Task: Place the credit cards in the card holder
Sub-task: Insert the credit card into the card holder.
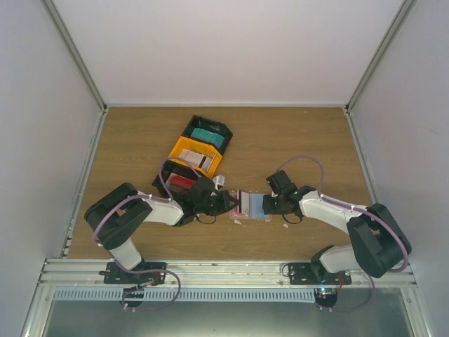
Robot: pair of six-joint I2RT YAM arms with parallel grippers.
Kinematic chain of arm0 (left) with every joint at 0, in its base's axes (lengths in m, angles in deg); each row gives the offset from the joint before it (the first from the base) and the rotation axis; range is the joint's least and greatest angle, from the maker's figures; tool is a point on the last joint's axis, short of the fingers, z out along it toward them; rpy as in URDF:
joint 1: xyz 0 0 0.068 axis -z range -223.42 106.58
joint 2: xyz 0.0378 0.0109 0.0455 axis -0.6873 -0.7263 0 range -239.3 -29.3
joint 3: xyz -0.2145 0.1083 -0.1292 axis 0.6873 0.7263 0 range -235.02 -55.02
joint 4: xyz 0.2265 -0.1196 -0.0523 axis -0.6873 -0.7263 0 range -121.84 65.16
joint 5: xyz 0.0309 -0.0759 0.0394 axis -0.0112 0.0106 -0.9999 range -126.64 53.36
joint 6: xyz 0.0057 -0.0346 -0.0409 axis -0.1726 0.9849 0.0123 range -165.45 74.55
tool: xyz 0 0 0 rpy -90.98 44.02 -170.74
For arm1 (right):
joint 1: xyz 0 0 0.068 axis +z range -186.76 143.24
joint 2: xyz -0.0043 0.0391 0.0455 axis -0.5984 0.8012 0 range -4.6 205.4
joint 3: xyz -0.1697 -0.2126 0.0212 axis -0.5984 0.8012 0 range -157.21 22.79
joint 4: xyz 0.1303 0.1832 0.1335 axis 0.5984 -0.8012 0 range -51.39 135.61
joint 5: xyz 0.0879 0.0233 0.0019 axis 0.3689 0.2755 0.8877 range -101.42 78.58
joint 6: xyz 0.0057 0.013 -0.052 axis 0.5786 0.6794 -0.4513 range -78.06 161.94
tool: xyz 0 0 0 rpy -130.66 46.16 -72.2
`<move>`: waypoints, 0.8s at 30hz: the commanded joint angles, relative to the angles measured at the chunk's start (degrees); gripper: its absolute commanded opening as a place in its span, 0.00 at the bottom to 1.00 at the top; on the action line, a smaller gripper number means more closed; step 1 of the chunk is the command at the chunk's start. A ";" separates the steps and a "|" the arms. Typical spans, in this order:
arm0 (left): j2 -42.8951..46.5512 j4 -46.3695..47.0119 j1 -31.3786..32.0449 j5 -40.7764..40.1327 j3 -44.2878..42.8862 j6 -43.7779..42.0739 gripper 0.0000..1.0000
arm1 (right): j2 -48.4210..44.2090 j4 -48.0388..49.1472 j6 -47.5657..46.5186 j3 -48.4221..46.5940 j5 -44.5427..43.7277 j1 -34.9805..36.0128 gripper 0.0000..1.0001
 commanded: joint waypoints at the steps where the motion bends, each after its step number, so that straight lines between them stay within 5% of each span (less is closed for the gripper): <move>1: -2.22 4.72 0.33 -0.46 0.17 0.31 0.00 | 2.47 -2.49 1.43 1.81 -0.40 0.30 0.42; 24: -0.70 9.34 0.02 0.55 2.64 3.34 0.00 | 2.58 -1.20 1.75 2.76 -0.15 0.25 0.36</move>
